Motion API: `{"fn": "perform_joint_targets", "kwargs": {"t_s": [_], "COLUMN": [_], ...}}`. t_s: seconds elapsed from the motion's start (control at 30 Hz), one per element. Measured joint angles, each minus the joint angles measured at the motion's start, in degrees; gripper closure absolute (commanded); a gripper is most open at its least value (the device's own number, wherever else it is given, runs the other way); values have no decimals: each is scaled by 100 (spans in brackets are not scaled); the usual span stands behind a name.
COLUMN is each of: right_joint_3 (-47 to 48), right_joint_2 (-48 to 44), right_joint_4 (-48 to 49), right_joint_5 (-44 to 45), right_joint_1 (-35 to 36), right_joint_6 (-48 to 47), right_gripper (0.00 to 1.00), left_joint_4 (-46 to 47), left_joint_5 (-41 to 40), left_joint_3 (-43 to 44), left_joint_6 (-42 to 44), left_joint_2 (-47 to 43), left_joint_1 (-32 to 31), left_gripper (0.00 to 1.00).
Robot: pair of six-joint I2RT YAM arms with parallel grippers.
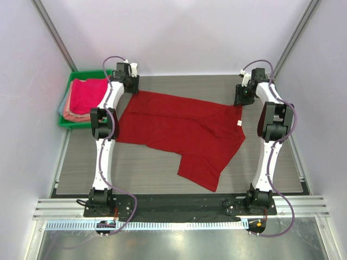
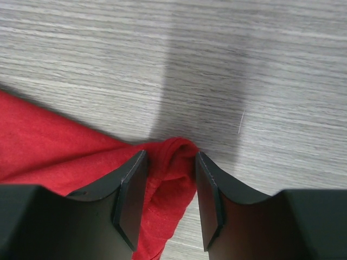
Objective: Fold and stack the t-shirts
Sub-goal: Fold the tshirt
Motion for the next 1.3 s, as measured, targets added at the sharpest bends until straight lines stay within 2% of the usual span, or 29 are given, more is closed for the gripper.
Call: {"fn": "perform_joint_targets", "kwargs": {"t_s": [0.1, 0.13, 0.17, 0.2, 0.23, 0.3, 0.87, 1.03, 1.3], "right_joint_3": [0, 0, 0, 0, 11, 55, 551, 619, 501], "right_joint_2": [35, 44, 50, 66, 81, 116, 61, -520, -2168], "right_joint_4": [11, 13, 24, 26, 39, 33, -37, -46, 13], "right_joint_5": [-20, -35, -52, -70, -98, -144, -315, -374, -459], "right_joint_1": [-11, -20, -31, -42, -57, -81, -118, -118, -120], "right_joint_6": [26, 31, 42, 70, 101, 140, -9, -129, -326], "right_gripper": [65, 73, 77, 81, 90, 99, 99, 99, 99], "left_joint_4": [-4, -2, -2, -2, 0, 2, -116, -289, -310], "left_joint_5": [35, 48, 66, 76, 66, 48, 131, 361, 671], "left_joint_3": [24, 35, 44, 46, 55, 70, 173, 170, 160], "left_joint_6": [2, -2, -17, -20, 0, -2, 57, 136, 168], "left_joint_2": [11, 17, 24, 24, 24, 35, -79, -708, -2192], "left_joint_1": [0, -2, -4, -11, -15, -28, -31, -33, -35], "left_gripper": [71, 81, 97, 98, 99, 100, 100, 100, 100]}}
